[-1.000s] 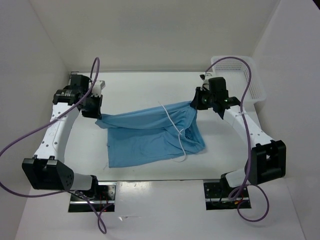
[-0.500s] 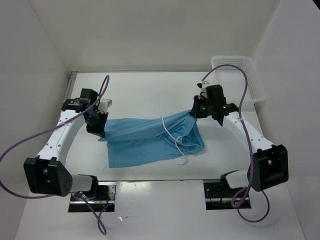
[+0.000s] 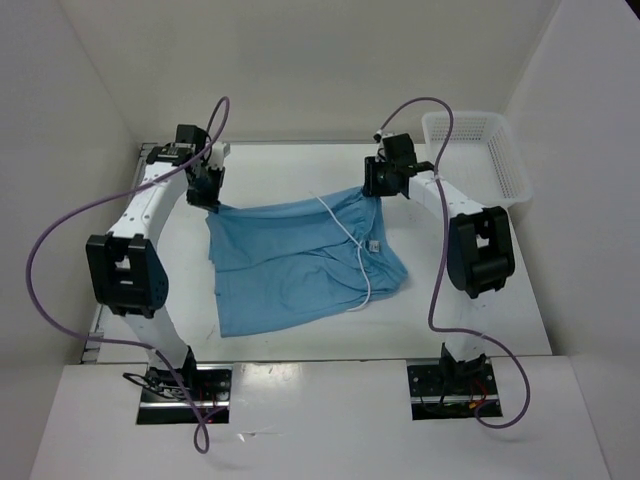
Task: Fold and stack the shorts
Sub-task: Fold the shorts
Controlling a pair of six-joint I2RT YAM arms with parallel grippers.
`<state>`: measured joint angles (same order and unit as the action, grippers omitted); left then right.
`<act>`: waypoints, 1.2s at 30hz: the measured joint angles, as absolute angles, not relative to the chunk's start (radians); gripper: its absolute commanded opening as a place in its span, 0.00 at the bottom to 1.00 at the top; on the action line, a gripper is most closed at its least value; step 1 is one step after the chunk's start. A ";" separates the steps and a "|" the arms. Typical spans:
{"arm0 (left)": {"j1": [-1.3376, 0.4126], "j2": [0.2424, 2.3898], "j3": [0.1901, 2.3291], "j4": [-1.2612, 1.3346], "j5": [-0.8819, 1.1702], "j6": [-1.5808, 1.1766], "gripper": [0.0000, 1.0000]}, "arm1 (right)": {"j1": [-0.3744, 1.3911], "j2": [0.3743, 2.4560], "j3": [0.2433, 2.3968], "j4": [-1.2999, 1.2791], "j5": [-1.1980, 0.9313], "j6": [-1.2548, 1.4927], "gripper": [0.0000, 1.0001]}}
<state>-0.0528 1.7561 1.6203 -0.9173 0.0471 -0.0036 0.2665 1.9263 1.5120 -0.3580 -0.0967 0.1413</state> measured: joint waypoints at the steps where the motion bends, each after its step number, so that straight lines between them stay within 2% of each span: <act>1: -0.053 1.787 1.646 -0.908 0.048 -0.004 0.00 | 0.262 1.946 1.522 -0.359 -0.091 0.142 0.62; 2: -0.052 1.819 1.670 -0.899 0.050 -0.004 0.00 | 0.256 1.962 1.532 -0.360 -0.088 0.143 0.72; 3: -0.052 1.844 1.688 -0.894 0.051 -0.004 0.00 | 0.247 1.977 1.544 -0.360 -0.089 0.145 0.74; 6: -0.051 1.904 1.712 -0.886 0.058 -0.004 0.00 | 0.224 2.007 1.595 -0.368 -0.091 0.140 0.77; 8: -0.051 1.936 1.714 -0.886 0.063 -0.004 0.00 | 0.214 2.005 1.625 -0.376 -0.086 0.142 0.74; 11: -0.051 1.960 1.714 -0.888 0.066 -0.004 0.00 | 0.216 1.964 1.631 -0.379 -0.059 0.149 0.53; 12: -0.051 1.962 1.714 -0.887 0.067 -0.004 0.00 | 0.225 1.937 1.618 -0.381 -0.051 0.153 0.36; 14: -0.051 1.962 1.714 -0.884 0.068 -0.004 0.00 | 0.264 1.849 1.559 -0.380 -0.038 0.165 0.15; 15: -0.051 1.962 1.714 -0.883 0.069 -0.004 0.00 | 0.294 1.801 1.525 -0.384 -0.038 0.176 0.00; 20: -0.051 1.962 1.713 -0.875 0.076 -0.004 0.00 | 0.406 1.652 1.351 -0.396 -0.091 0.275 0.00; 26: -0.051 1.961 1.713 -0.868 0.077 -0.004 0.00 | 0.396 1.680 1.103 -0.445 -0.119 0.386 0.00; 36: -0.051 1.961 1.705 -0.859 0.084 -0.004 0.00 | 0.284 1.795 1.088 -0.442 -0.070 0.488 0.00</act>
